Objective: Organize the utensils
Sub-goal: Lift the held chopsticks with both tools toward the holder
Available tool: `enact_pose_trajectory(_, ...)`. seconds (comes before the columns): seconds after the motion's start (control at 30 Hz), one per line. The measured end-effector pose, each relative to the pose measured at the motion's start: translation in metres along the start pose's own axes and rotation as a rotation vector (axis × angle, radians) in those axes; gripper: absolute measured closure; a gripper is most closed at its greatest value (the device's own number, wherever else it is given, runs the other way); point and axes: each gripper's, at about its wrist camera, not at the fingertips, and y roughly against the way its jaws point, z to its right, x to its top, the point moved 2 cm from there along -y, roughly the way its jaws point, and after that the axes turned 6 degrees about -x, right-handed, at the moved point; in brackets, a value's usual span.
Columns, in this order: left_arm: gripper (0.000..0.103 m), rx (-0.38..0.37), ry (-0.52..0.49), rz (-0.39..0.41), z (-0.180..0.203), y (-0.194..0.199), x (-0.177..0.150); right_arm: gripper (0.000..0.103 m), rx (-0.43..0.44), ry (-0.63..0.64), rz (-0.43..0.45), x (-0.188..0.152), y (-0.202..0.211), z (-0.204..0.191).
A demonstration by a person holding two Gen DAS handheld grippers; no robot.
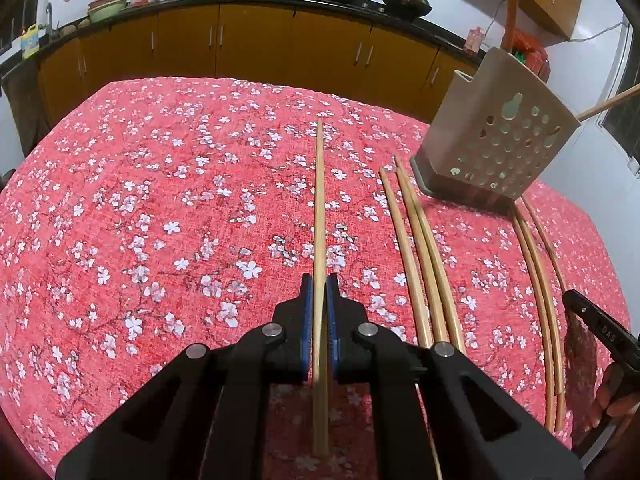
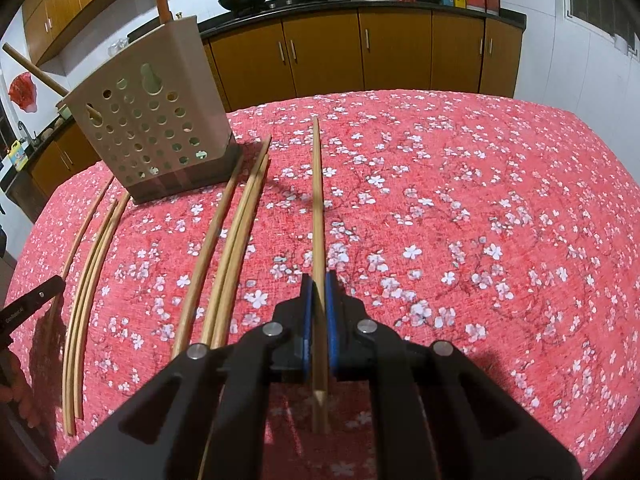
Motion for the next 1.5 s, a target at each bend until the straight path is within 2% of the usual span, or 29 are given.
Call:
enact_pose_trajectory(0.57, 0.095, 0.004, 0.000, -0.003, 0.001, 0.001, 0.002, 0.095, 0.002, -0.006, -0.002, 0.001, 0.000, 0.000)
enact_pose_trajectory(0.73, 0.095, 0.036, -0.056, -0.017, 0.008, 0.006, -0.004, 0.095, -0.012, 0.010, -0.004, -0.005, 0.005, -0.001)
enact_pose_trajectory(1.1, 0.095, 0.062, -0.091, -0.026, 0.014, 0.011, -0.009, 0.095, -0.019, 0.026, 0.000, -0.010, 0.012, -0.002)
enact_pose_trajectory(1.23, 0.096, 0.060, -0.093, -0.023, 0.014, 0.016, -0.005, 0.095, -0.010, 0.028, 0.050, -0.006, 0.031, 0.000)
enact_pose_trajectory(1.5, 0.096, 0.020, -0.092, 0.117, 0.022, 0.067, 0.027, 0.095, 0.006, -0.011, 0.204, 0.022, 0.087, 0.015)
